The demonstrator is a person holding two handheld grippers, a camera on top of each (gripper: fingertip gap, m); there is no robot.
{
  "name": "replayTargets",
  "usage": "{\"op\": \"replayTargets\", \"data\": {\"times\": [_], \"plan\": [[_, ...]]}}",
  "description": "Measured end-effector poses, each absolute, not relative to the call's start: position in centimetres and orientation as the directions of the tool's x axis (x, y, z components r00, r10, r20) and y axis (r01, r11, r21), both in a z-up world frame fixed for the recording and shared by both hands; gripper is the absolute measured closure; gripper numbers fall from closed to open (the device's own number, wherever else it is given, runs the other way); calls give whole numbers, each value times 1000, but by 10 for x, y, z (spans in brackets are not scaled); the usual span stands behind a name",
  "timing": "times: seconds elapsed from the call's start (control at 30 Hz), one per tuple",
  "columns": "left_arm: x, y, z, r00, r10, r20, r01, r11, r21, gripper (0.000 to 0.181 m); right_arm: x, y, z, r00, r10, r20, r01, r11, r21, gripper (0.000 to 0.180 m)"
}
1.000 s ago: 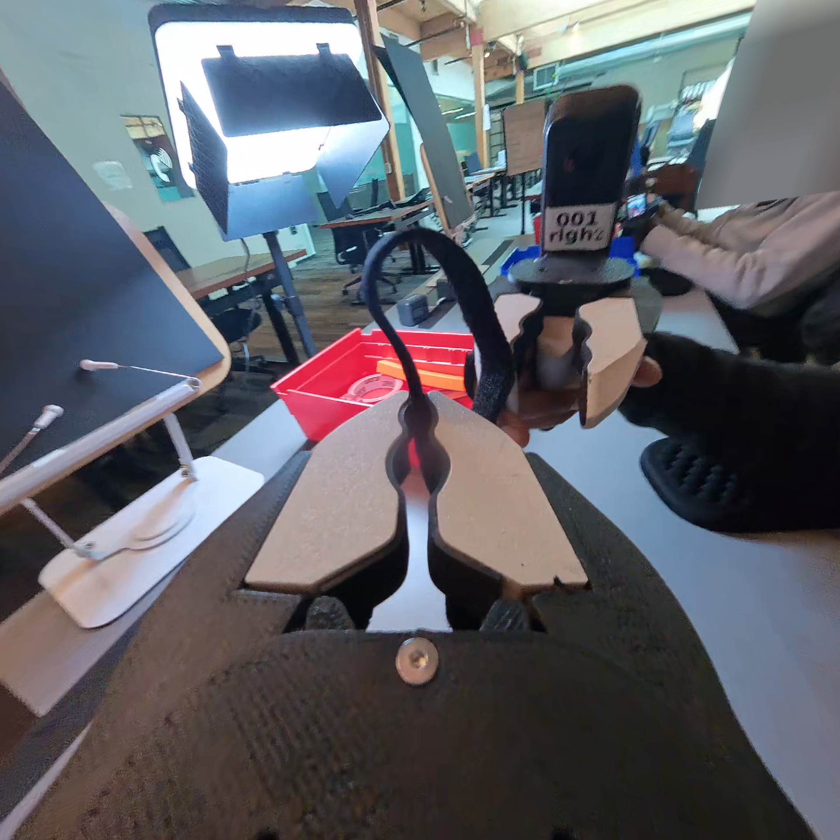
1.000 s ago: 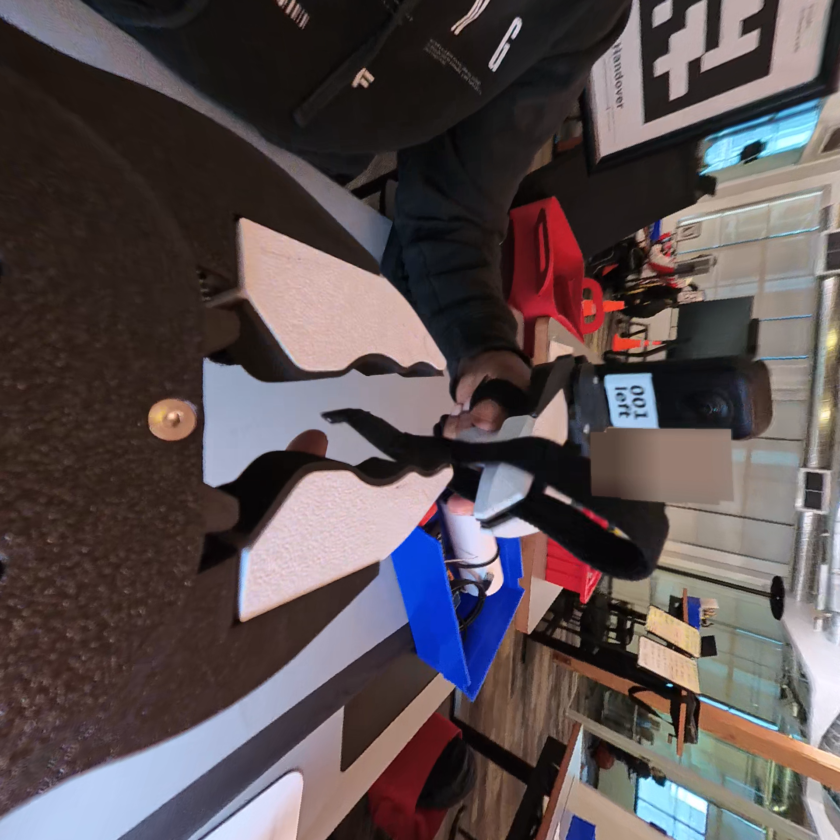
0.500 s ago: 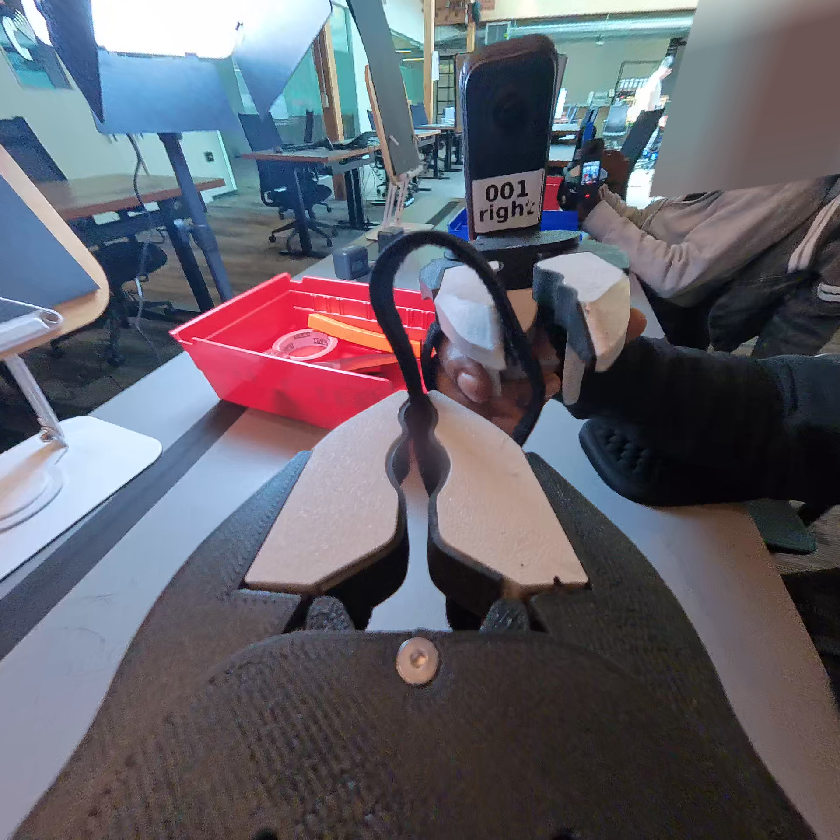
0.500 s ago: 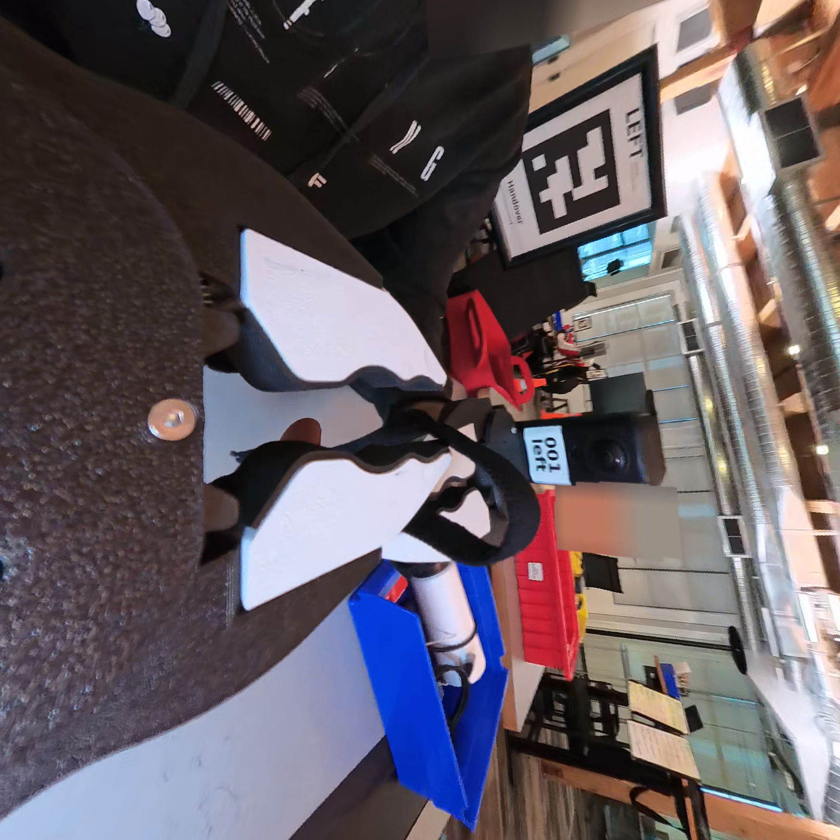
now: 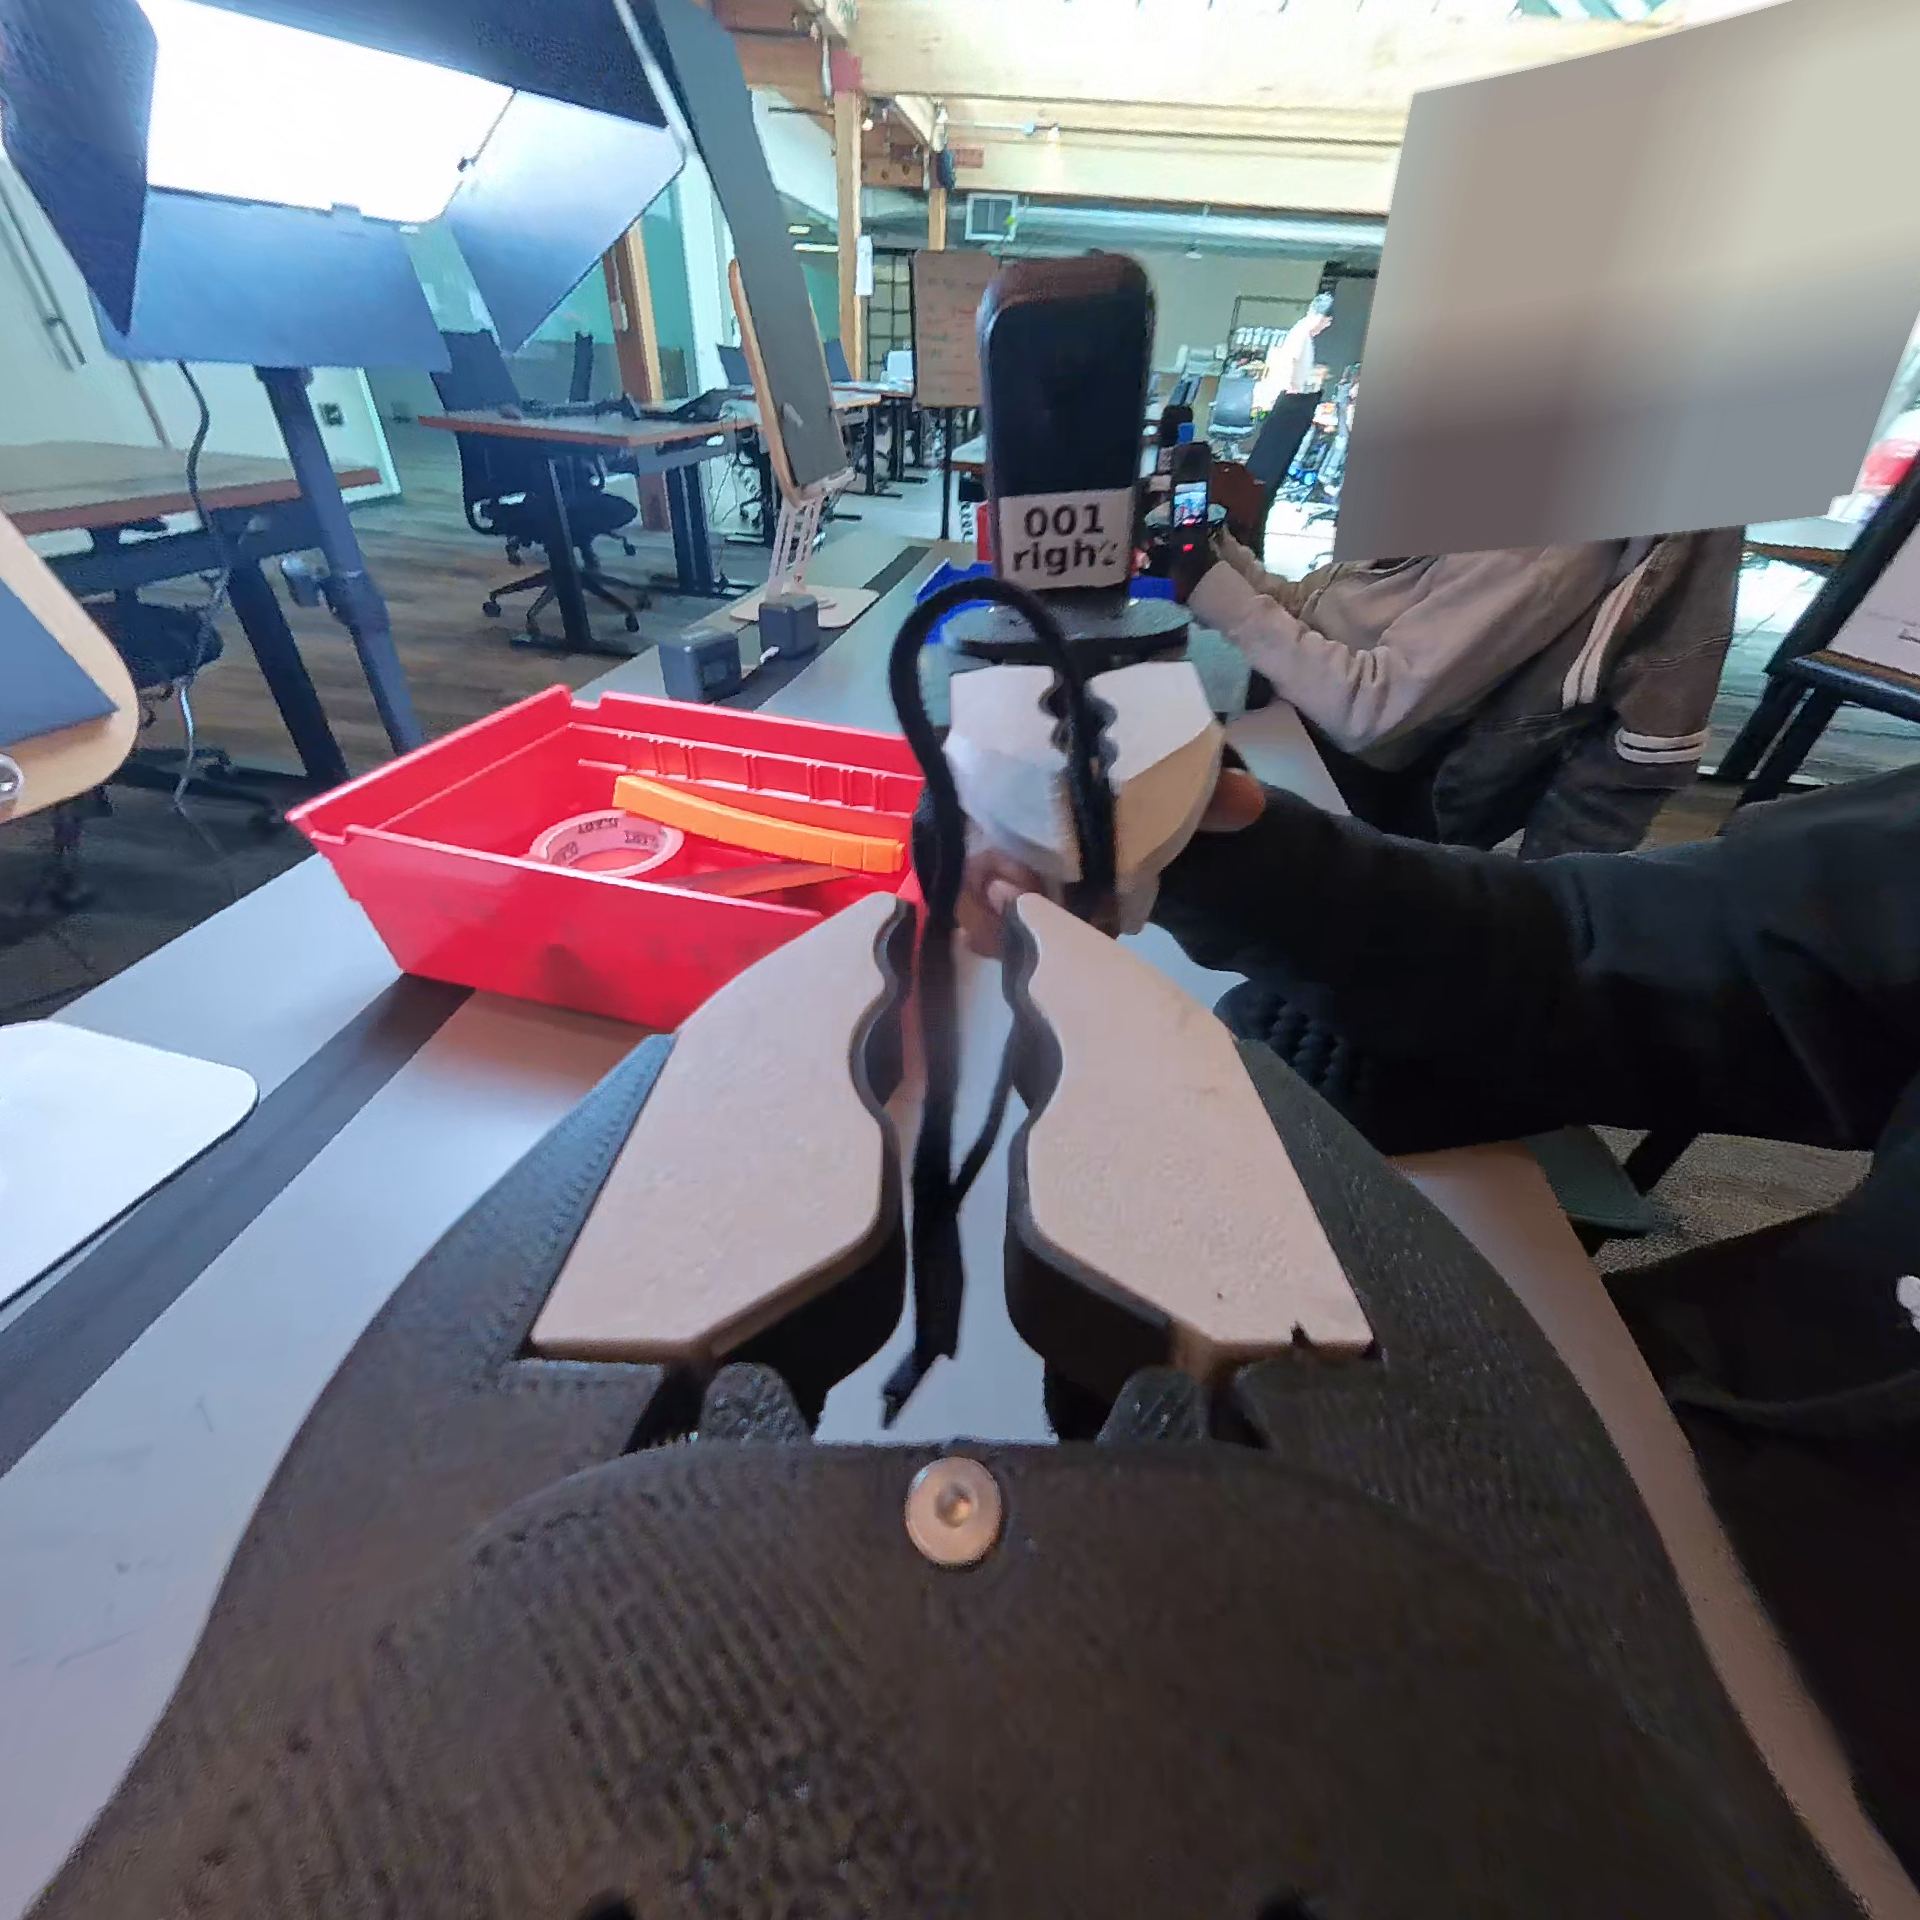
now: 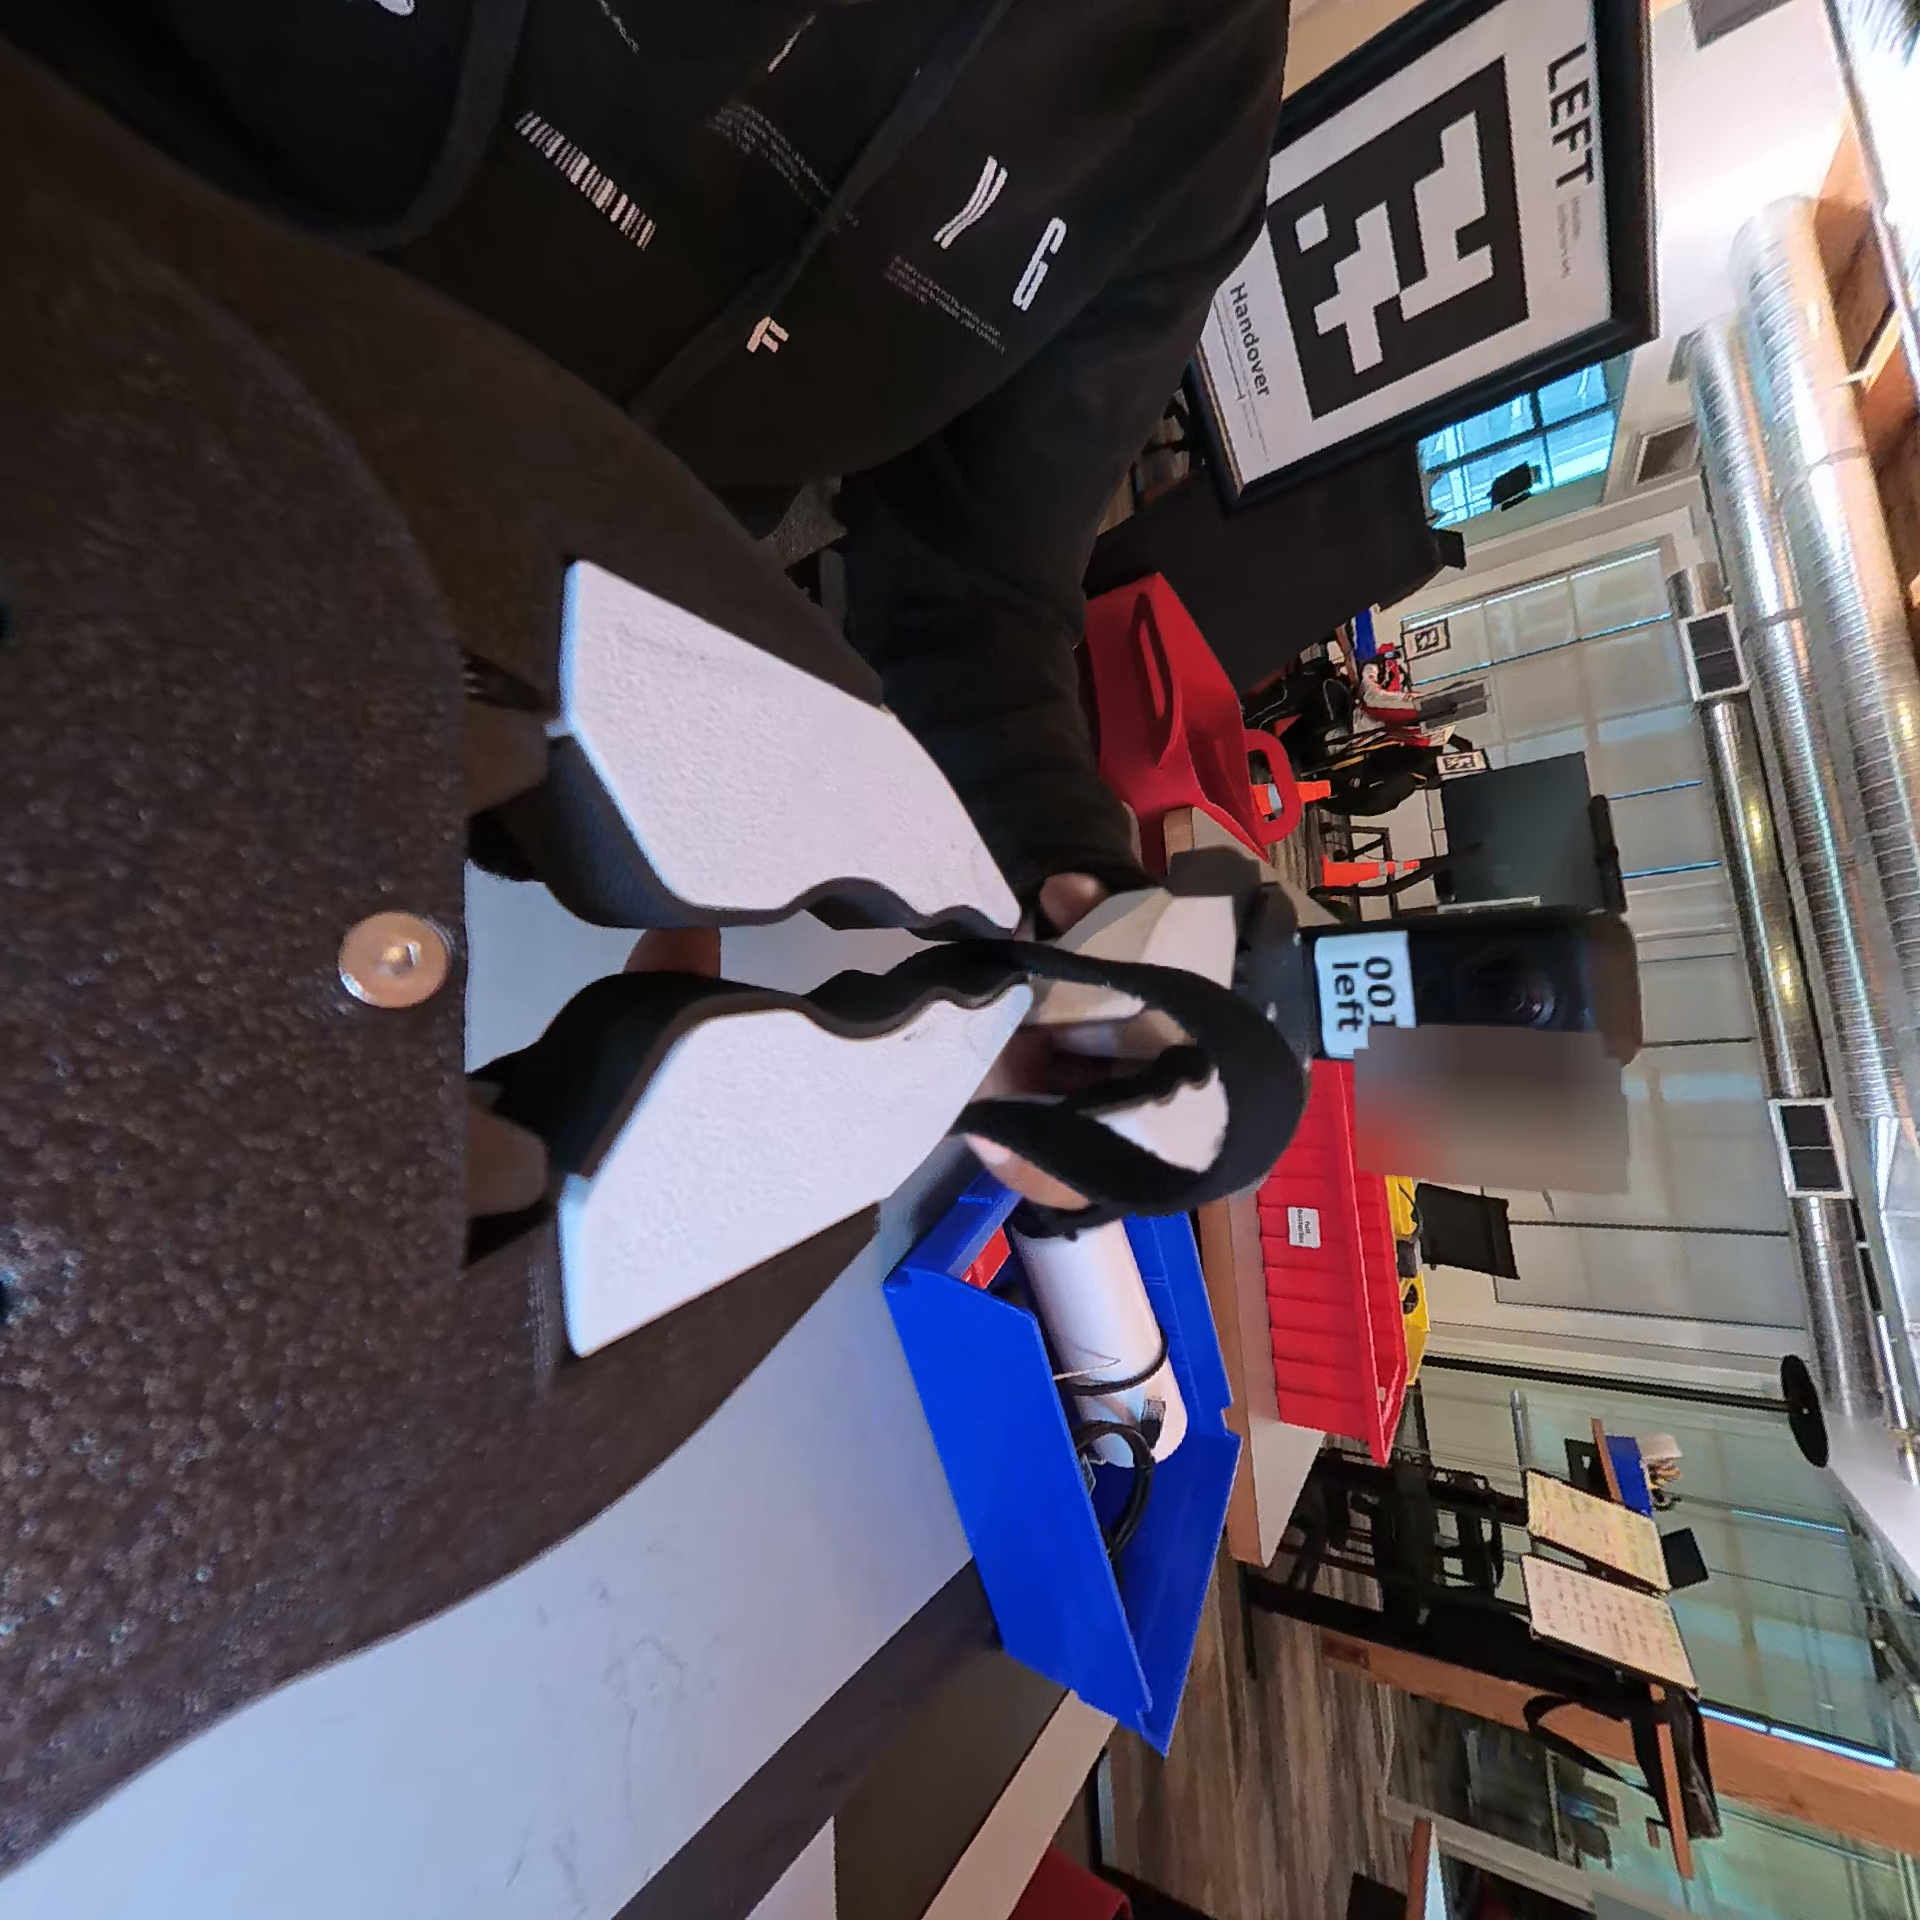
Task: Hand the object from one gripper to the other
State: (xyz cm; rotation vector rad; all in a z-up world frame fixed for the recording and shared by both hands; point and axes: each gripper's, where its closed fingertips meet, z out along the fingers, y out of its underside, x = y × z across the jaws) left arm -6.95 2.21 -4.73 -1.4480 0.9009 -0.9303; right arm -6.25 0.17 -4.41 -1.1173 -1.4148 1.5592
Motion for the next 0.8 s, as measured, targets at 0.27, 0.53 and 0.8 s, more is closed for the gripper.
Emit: {"op": "replayTargets", "data": {"times": [0.27,0.53,0.8], "plan": [[-49,1,-74,288,-952,-103,-236,34,-971,161,-64,2,-46,-350,926,-143,42,-137,-990,177],[-47,12,-77,343,-937,-61,-235,-22,-972,178,-65,8,-41,-310,942,-127,-3,-135,-991,172],[-59,15,-51,302,-943,138,-6,-147,-989,179,-67,3,-43,-340,934,-109,-27,-125,-992,156]]}}
